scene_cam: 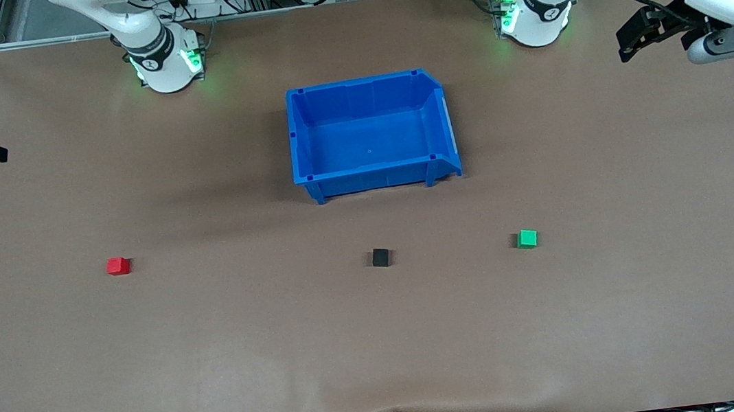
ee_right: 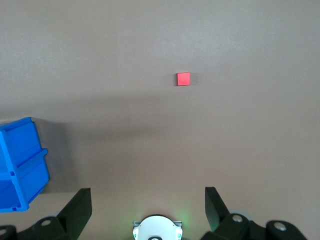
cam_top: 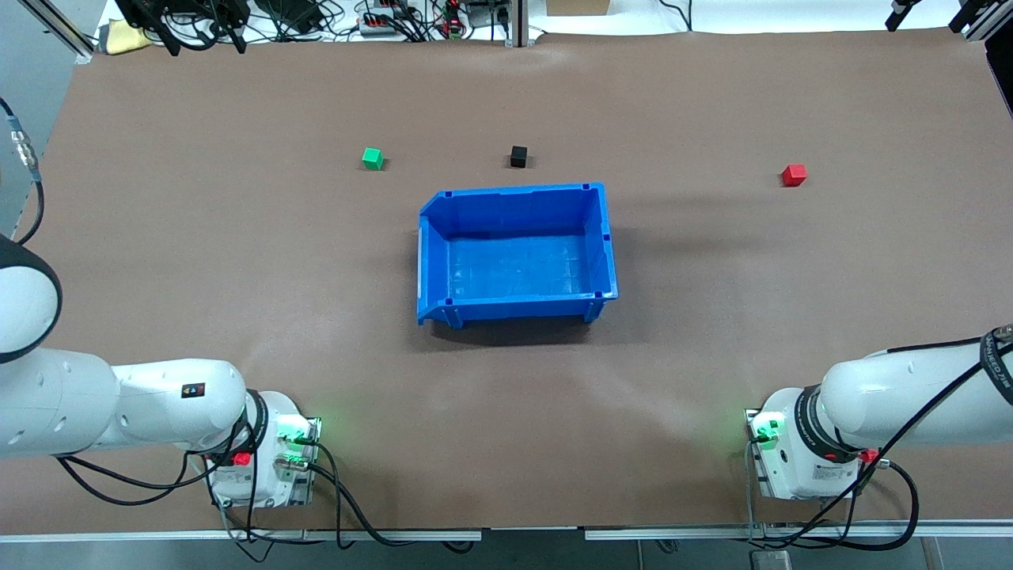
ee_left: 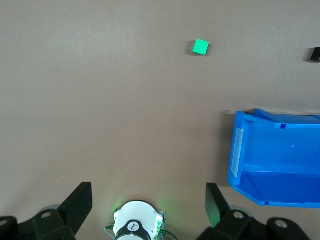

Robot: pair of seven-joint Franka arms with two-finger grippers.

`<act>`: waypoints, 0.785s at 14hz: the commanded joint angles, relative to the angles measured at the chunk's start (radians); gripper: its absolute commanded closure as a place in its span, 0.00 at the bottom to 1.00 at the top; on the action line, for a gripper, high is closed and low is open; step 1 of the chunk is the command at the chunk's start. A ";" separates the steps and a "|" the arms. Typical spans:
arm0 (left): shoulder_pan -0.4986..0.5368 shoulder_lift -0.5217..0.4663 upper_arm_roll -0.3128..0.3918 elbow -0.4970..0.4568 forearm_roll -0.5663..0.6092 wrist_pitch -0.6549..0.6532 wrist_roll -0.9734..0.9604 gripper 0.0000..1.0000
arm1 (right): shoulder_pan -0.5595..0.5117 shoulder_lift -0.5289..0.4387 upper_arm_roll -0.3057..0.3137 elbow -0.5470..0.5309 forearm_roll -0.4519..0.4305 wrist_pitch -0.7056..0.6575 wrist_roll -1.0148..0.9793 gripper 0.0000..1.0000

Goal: Attach green and red cubes to black cube
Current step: 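Move the left gripper toward the green cube while the right gripper advances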

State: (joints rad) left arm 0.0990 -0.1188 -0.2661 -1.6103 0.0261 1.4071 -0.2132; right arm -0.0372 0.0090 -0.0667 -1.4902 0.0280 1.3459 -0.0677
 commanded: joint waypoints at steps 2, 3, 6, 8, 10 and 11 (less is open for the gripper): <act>0.001 0.066 -0.007 0.017 -0.002 0.022 -0.014 0.00 | -0.020 0.005 0.013 -0.005 -0.005 0.005 0.006 0.00; 0.001 0.086 -0.007 0.014 -0.002 0.039 -0.015 0.00 | -0.018 0.011 0.013 -0.005 -0.003 0.005 0.006 0.00; -0.002 0.148 -0.028 0.013 -0.003 0.093 -0.067 0.00 | -0.020 0.012 0.013 -0.005 -0.003 0.007 0.006 0.00; -0.002 0.180 -0.054 0.013 -0.002 0.124 -0.142 0.00 | -0.023 0.028 0.013 -0.002 -0.003 0.007 0.006 0.00; -0.005 0.203 -0.068 0.013 -0.002 0.144 -0.190 0.00 | -0.026 0.031 0.013 -0.002 -0.002 0.007 0.006 0.00; -0.007 0.217 -0.073 0.013 0.000 0.151 -0.208 0.00 | -0.024 0.037 0.013 -0.002 -0.002 0.009 0.006 0.00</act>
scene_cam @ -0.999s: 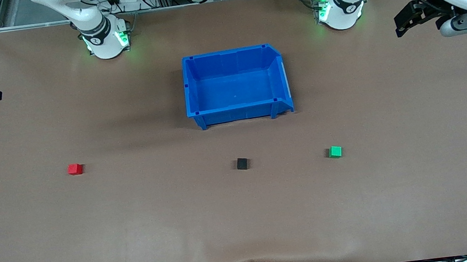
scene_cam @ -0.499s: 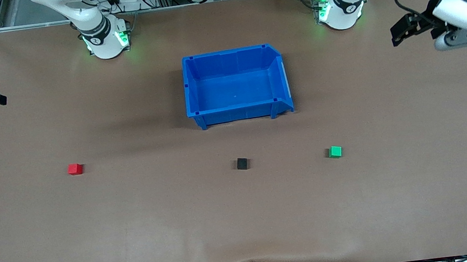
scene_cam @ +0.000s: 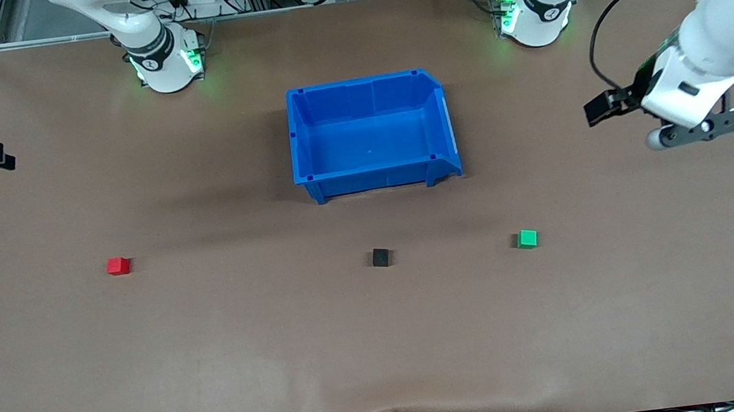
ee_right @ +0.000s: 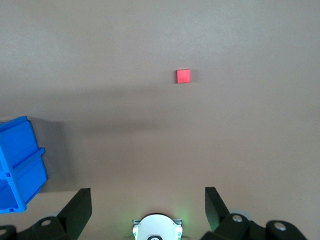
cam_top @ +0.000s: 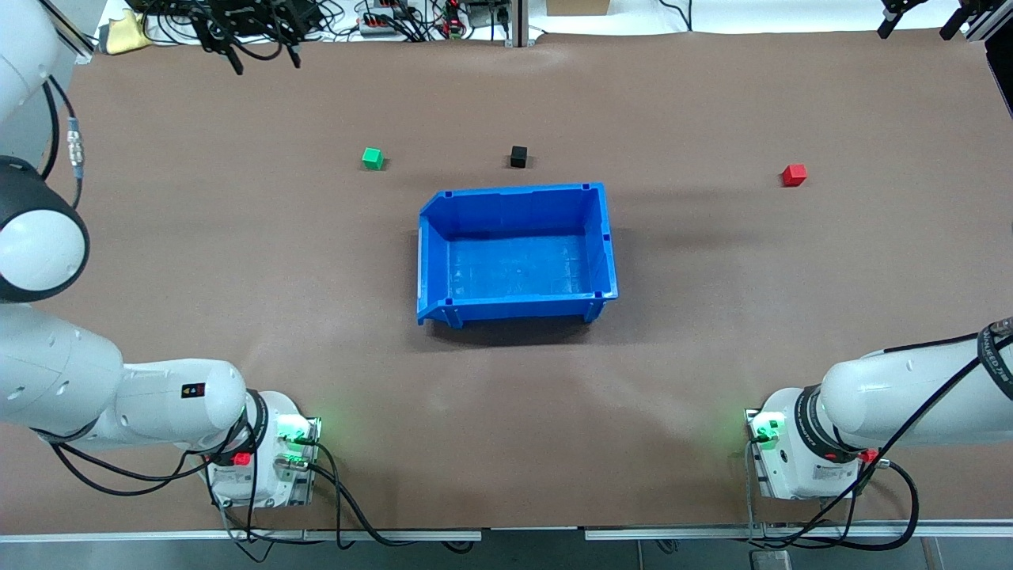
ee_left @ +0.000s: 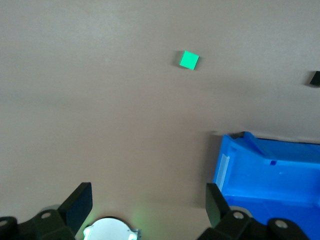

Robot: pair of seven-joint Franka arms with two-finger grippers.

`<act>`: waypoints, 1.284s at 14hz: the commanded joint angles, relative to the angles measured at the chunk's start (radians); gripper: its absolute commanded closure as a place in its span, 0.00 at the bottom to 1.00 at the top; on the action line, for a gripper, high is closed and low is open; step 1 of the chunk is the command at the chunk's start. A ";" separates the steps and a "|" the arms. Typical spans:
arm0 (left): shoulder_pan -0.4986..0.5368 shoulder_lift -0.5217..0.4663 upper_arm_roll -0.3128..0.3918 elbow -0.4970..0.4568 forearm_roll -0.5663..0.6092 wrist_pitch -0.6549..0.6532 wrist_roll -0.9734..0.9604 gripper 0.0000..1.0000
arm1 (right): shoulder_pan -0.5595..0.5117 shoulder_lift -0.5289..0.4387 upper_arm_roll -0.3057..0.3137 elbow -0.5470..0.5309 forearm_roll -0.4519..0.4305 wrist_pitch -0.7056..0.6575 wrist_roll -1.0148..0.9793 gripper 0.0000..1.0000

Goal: Attach green and red cubes to black cube
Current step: 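Move the left gripper toward the green cube while the right gripper advances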

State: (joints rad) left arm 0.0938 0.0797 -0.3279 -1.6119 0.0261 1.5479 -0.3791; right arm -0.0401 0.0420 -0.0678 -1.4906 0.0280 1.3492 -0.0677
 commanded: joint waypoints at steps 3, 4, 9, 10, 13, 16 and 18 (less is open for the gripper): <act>-0.020 0.060 -0.013 0.012 0.000 0.047 -0.093 0.00 | -0.021 0.012 0.013 -0.002 -0.003 0.011 0.006 0.00; -0.023 0.074 -0.013 0.012 0.000 0.061 -0.110 0.00 | -0.021 0.012 0.013 -0.005 -0.002 0.018 0.006 0.00; -0.040 0.104 -0.013 -0.054 0.023 0.165 -0.129 0.00 | -0.027 0.039 0.014 -0.007 -0.002 0.031 0.008 0.00; -0.042 0.110 -0.011 -0.059 0.026 0.176 -0.129 0.00 | -0.027 0.041 0.013 -0.007 -0.002 0.031 0.006 0.00; -0.042 0.138 -0.011 -0.060 0.028 0.191 -0.130 0.00 | -0.027 0.055 0.013 -0.008 -0.002 0.039 0.006 0.00; -0.043 0.167 -0.011 -0.072 0.028 0.228 -0.132 0.00 | -0.032 0.062 0.013 -0.016 -0.002 0.054 0.006 0.00; -0.054 0.170 -0.011 -0.109 0.028 0.282 -0.136 0.00 | -0.030 0.068 0.013 -0.016 -0.002 0.059 0.006 0.00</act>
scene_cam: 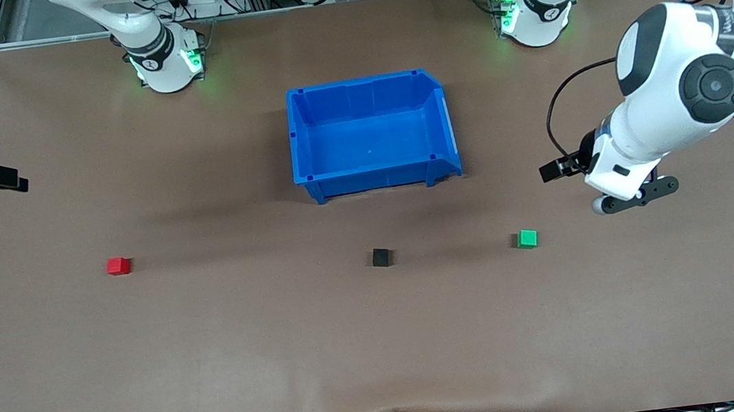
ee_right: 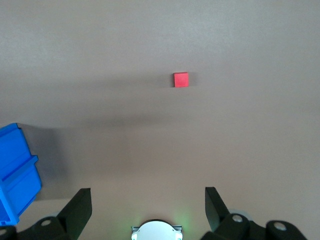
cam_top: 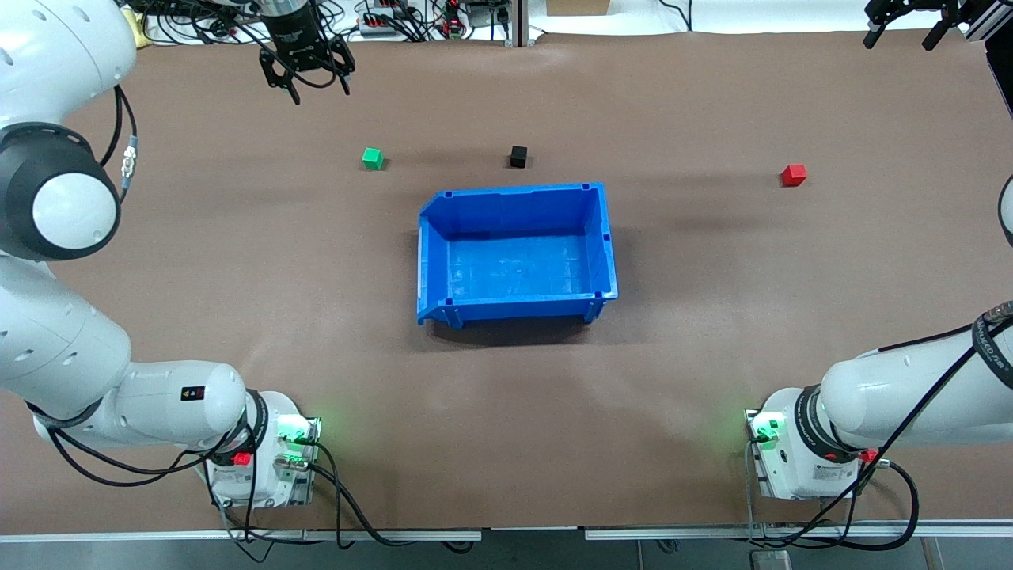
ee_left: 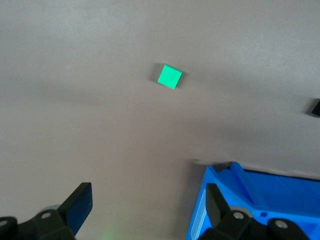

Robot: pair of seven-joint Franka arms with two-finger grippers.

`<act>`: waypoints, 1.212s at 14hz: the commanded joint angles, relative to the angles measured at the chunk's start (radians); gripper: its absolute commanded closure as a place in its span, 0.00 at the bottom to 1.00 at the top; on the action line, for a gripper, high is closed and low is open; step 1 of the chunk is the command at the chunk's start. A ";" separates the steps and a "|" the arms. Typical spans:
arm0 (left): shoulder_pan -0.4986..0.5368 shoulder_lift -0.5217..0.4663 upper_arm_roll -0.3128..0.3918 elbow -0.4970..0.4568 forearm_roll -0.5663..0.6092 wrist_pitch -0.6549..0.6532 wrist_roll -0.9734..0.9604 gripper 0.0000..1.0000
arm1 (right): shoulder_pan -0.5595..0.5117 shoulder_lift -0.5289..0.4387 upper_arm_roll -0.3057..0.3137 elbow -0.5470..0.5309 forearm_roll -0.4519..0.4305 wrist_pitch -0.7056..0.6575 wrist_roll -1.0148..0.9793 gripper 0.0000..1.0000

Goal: Attach green and red cubes to black cube
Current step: 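Move the left gripper toward the green cube while the right gripper advances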

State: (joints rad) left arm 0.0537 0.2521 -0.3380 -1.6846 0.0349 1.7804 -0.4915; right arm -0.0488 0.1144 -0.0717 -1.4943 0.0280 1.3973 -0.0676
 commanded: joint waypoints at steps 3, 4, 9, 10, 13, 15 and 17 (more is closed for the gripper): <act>-0.035 0.019 -0.003 -0.055 0.058 0.083 -0.082 0.00 | -0.023 0.005 0.017 -0.014 -0.002 0.014 0.006 0.00; -0.063 0.029 -0.001 -0.055 0.078 0.083 -0.116 0.00 | -0.023 0.011 0.017 -0.014 -0.002 0.014 0.006 0.00; -0.109 0.099 -0.003 -0.053 0.171 0.125 -0.228 0.00 | -0.023 0.037 0.017 -0.014 -0.002 0.040 0.006 0.00; -0.106 0.111 -0.003 -0.055 0.172 0.134 -0.225 0.00 | -0.023 0.044 0.017 -0.014 -0.003 0.043 0.006 0.00; -0.089 0.115 -0.004 -0.095 0.177 0.201 -0.193 0.00 | -0.028 0.048 0.017 -0.038 -0.003 0.066 0.006 0.00; -0.048 0.115 -0.004 -0.137 0.177 0.269 -0.094 0.00 | -0.032 0.048 0.017 -0.053 -0.003 0.083 0.006 0.00; -0.002 0.115 -0.006 -0.180 0.177 0.347 0.009 0.00 | -0.033 0.048 0.017 -0.075 -0.003 0.107 0.006 0.00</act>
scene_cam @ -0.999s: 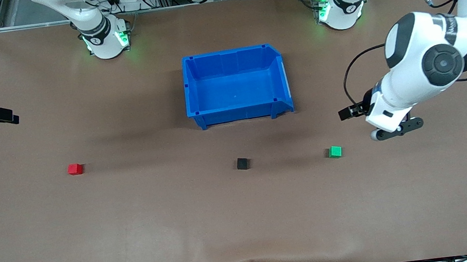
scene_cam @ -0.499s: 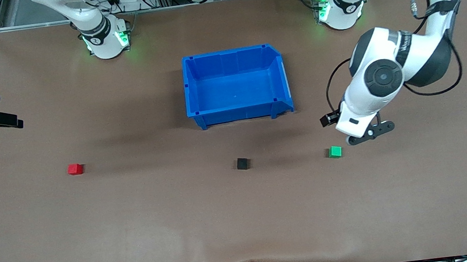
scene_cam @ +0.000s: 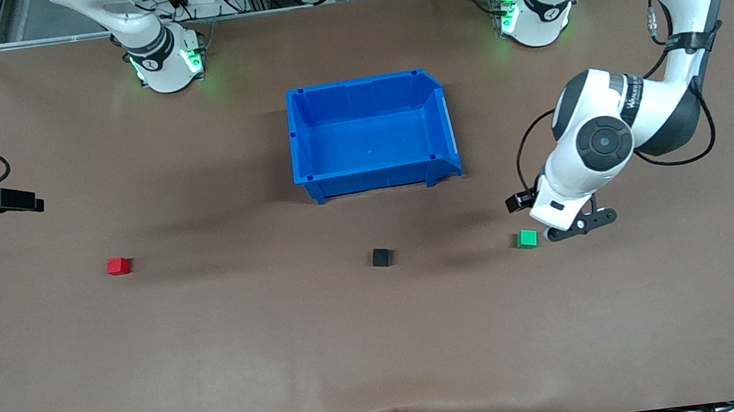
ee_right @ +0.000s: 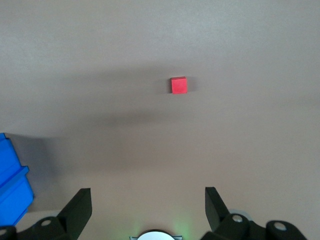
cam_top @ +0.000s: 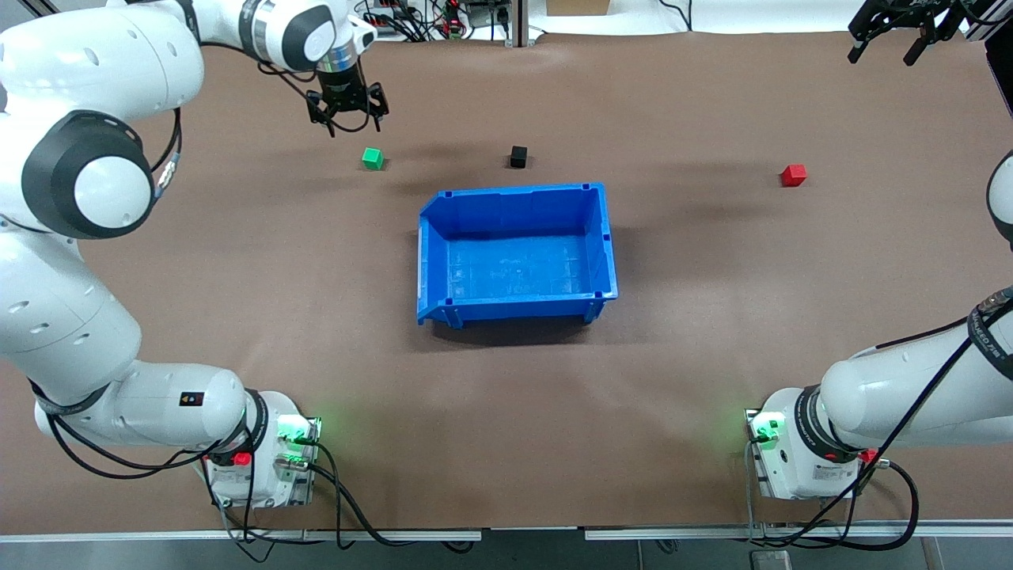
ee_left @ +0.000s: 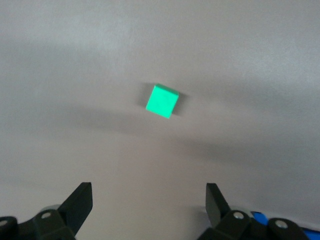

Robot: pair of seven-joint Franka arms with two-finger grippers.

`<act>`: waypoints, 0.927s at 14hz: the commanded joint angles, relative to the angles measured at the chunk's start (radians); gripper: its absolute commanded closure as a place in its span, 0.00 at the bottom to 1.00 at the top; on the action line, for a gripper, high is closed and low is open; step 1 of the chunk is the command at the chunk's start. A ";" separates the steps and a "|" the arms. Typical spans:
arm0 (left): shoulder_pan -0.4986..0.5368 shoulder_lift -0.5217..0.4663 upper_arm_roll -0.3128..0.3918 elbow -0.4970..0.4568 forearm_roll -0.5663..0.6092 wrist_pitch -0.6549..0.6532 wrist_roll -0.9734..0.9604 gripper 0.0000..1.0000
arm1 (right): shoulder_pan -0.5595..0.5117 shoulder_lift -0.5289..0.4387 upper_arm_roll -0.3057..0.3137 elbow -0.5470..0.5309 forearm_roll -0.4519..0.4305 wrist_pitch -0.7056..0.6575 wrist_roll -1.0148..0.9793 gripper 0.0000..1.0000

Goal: Attach green and red cubes to black cube
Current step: 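Lower the left gripper over the green cube and close on it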

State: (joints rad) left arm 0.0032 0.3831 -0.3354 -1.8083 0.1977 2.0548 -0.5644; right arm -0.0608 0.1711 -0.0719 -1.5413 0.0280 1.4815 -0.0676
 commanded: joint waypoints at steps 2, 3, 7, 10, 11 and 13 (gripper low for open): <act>0.052 -0.009 -0.008 -0.068 0.014 0.114 0.098 0.00 | -0.021 -0.008 0.017 -0.036 -0.007 0.037 0.005 0.00; 0.052 0.002 -0.008 -0.068 0.014 0.125 0.100 0.00 | -0.021 -0.008 0.017 -0.043 -0.008 0.043 0.005 0.00; 0.052 0.048 -0.008 -0.066 0.014 0.179 0.110 0.00 | -0.022 -0.008 0.017 -0.083 -0.011 0.089 0.005 0.00; 0.049 0.085 -0.010 -0.059 0.014 0.205 0.110 0.00 | -0.027 -0.008 0.017 -0.098 -0.013 0.109 0.006 0.00; 0.046 0.095 -0.010 -0.062 0.014 0.217 0.110 0.00 | -0.027 -0.008 0.017 -0.103 -0.014 0.112 0.006 0.00; 0.041 0.117 -0.008 -0.063 0.014 0.245 0.115 0.00 | -0.027 -0.008 0.017 -0.112 -0.014 0.122 0.006 0.00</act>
State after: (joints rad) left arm 0.0482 0.4827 -0.3414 -1.8711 0.1977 2.2691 -0.4612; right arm -0.0673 0.1721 -0.0727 -1.6336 0.0280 1.5866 -0.0677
